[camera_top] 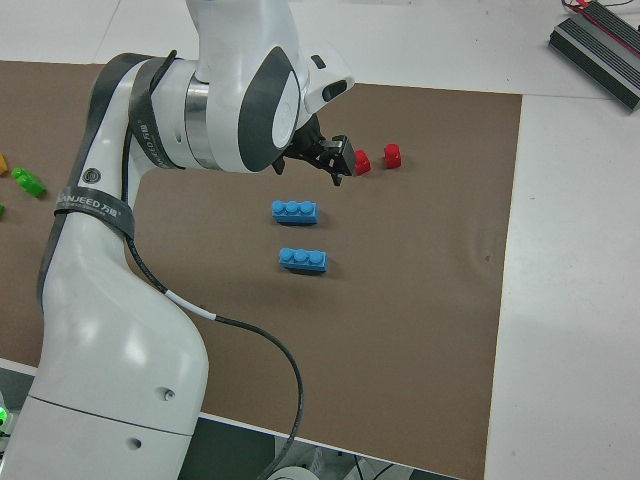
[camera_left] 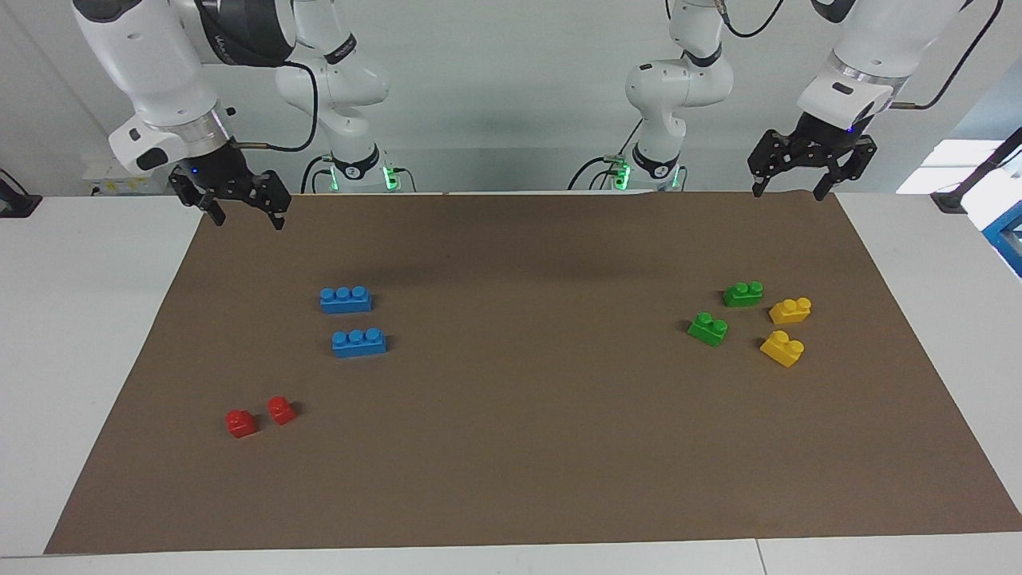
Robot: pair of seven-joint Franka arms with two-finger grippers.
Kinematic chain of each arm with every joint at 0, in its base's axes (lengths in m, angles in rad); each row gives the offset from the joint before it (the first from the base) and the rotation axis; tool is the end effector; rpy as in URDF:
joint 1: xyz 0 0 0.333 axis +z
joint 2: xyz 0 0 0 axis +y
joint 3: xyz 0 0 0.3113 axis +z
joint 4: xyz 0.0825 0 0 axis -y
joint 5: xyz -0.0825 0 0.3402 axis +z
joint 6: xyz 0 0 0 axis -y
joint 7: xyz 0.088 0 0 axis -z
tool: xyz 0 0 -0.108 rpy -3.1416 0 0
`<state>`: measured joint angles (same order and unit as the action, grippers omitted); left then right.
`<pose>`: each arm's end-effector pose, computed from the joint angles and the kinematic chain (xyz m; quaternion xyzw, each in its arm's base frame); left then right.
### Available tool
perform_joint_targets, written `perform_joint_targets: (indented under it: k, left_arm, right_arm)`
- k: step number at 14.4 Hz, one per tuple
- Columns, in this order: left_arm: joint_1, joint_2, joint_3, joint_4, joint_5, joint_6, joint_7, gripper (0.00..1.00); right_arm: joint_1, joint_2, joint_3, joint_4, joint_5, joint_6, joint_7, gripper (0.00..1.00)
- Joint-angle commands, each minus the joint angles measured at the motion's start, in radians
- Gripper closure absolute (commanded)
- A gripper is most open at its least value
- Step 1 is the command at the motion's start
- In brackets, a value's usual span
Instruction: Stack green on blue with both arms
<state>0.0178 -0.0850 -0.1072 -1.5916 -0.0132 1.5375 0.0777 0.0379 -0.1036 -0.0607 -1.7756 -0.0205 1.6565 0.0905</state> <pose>0.4791 -0.0471 0.6489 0.9964 -0.0836 0.0152 0.0021 0.4828 -0.0145 0.5894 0.9984 -0.0555 -0.0076 0.0073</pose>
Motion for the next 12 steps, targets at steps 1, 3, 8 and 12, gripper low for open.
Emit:
perform_joint_targets:
  k: [1, 3, 8, 12]
  left_arm:
    - [-0.01, -0.029, 0.008, -0.036, -0.013, 0.021, -0.01, 0.0]
    - [-0.01, -0.029, 0.008, -0.034, -0.014, 0.023, -0.009, 0.0]
    - [-0.007, -0.03, 0.008, -0.034, -0.017, 0.016, -0.051, 0.0]
    - [-0.01, -0.033, 0.008, -0.041, -0.017, 0.01, -0.096, 0.0]
  right_arm:
    - [-0.001, -0.002, 0.002, -0.001, 0.004, 0.006, 0.018, 0.0]
    - [-0.001, -0.001, 0.002, -0.001, 0.004, 0.006, 0.017, 0.0]
    - [-0.001, -0.001, 0.002, -0.001, 0.004, 0.008, 0.015, 0.0]
    - [-0.003, -0.001, 0.001, -0.001, 0.004, 0.008, 0.005, 0.0]
